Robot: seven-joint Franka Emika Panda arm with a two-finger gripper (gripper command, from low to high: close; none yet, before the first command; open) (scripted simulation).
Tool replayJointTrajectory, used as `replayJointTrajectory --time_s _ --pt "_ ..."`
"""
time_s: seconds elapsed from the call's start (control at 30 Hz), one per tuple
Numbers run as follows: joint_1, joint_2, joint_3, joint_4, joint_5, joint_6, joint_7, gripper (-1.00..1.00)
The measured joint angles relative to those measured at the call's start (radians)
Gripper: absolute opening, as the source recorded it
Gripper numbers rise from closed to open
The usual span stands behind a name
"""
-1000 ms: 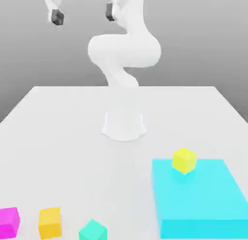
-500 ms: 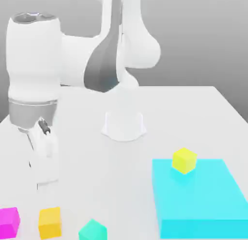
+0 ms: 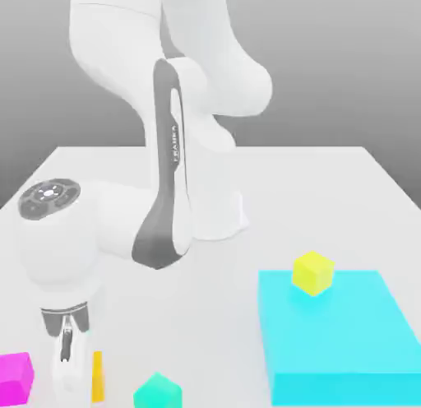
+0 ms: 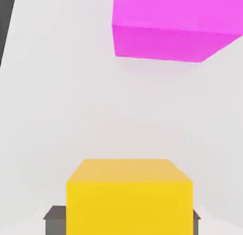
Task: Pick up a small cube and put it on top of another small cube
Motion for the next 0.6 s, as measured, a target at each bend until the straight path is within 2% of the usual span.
replayJointTrajectory --time_s 0.17,0.33,0.47,0.5,0.6 --pt "0.003 -0.152 0.007 -0.029 -0.004 -0.123 -0.007 -1.00" --pt "0.076 -0.243 0.114 -0.012 -0.043 -0.232 -0.154 -1.00" --pt "0.103 -0.142 0.114 -0.001 -0.080 -0.144 -0.158 -1.00" --pt "0.107 -0.116 0.110 0.001 -0.088 -0.120 -0.154 1.00" --pt "0.107 -0.116 0.110 0.001 -0.088 -0.120 -0.154 1.00"
